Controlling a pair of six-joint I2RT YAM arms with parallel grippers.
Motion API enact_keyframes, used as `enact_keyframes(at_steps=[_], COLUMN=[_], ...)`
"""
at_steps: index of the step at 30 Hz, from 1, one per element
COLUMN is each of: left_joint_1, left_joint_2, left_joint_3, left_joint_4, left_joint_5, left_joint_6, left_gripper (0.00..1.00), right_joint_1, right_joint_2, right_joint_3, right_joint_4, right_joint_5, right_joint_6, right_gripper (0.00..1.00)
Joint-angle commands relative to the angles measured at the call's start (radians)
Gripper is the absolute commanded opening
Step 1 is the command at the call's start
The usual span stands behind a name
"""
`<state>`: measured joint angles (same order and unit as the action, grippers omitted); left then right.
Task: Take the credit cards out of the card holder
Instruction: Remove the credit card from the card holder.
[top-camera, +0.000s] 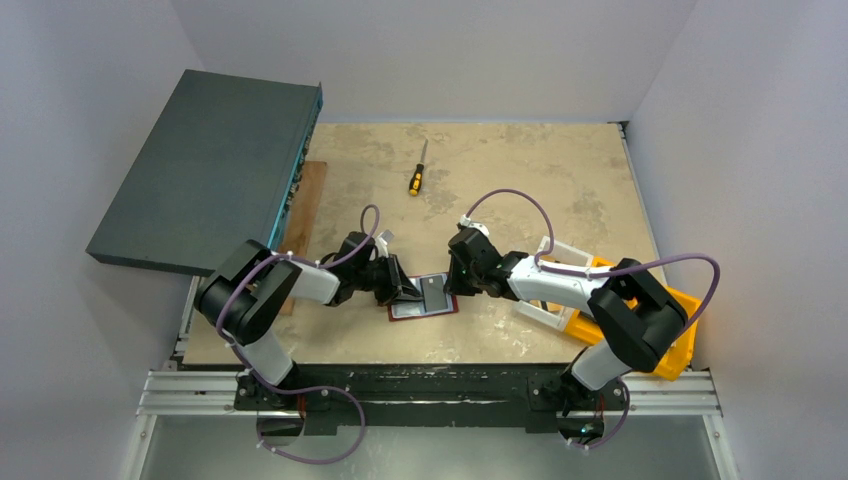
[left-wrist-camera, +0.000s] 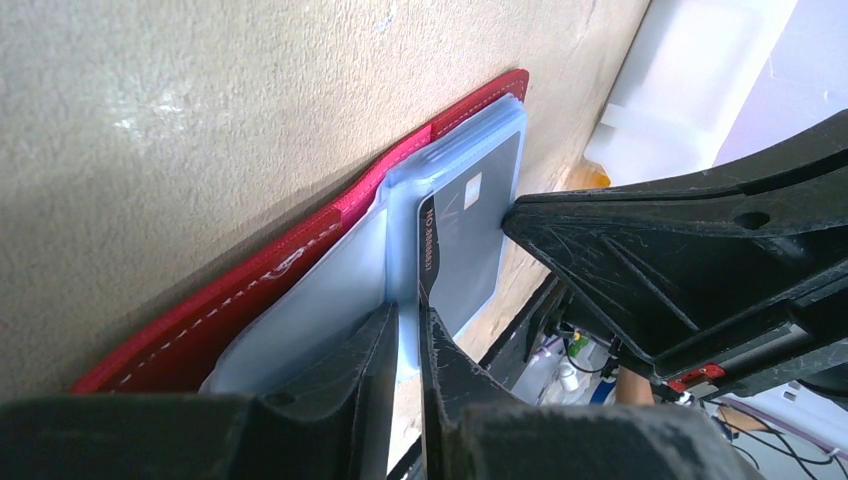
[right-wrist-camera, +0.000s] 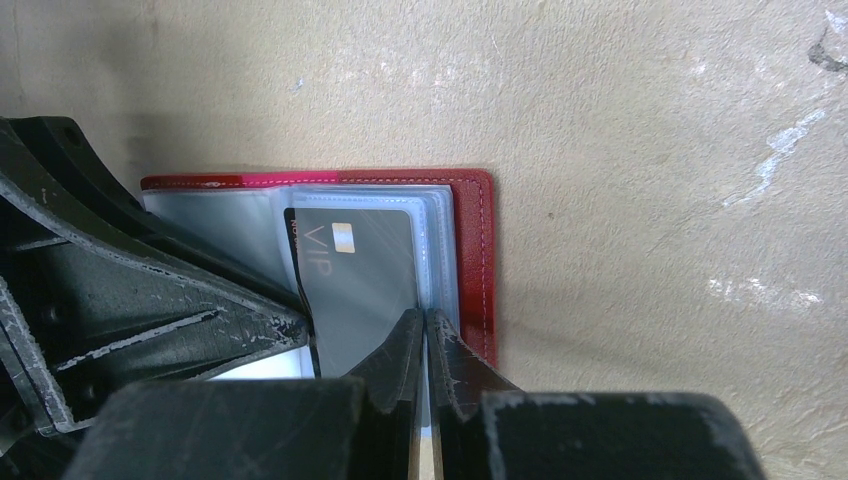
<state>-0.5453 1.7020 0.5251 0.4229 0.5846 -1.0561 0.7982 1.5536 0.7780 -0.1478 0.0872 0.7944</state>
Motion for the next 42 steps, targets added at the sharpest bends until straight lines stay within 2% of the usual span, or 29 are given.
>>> enact_keyframes(at_steps=[1, 20, 23, 26, 29, 32, 37, 42], left_joint_1=[-0.003, -0.005, -0.005, -0.005, -0.005, -0.005, -0.005, -0.003], left_joint_2=[0.039, 0.049, 0.045, 0.040, 0.023, -0.005, -0.075, -0.102], left_joint_3=[0.013, 0.019, 0.016, 0.015, 0.017, 0.026, 0.048, 0.046], left_joint_4=[0.055, 0.088, 0.085, 0.088, 0.085, 0.038, -0.181, -0.248], left_joint_5=[-0.017, -0.005, -0.007, -0.002, 0.003, -0.003, -0.067, -0.094], left_joint_6=[-0.009, -0.025, -0.026, -0.026, -0.026, -0.009, 0.069, 0.095], left_gripper=[0.12, 0.11, 0.08, 0.01, 0.00, 0.00, 0.00, 0.00], right_joint_1=[0.018, 0.142, 0.143, 0.143, 0.142, 0.140, 0.097, 0.055], right_joint_2=[0.064, 0.112, 0.122, 0.125, 0.129, 0.137, 0.129, 0.122], right_joint_3=[-0.033, 0.038, 0.033, 0.027, 0.019, 0.007, -0.027, -0.053], right_joint_4=[-0.108, -0.148, -0.147, -0.148, -0.144, -0.145, -0.146, -0.127], right_joint_5=[0.019, 0.064, 0.064, 0.073, 0.073, 0.056, 0.066, 0.055], right_joint_6=[-0.027, -0.007, -0.003, 0.000, 0.005, 0.026, 0.030, 0.021], right_gripper=[0.00, 0.00, 0.00, 0.00, 0.00, 0.00, 0.00, 0.00])
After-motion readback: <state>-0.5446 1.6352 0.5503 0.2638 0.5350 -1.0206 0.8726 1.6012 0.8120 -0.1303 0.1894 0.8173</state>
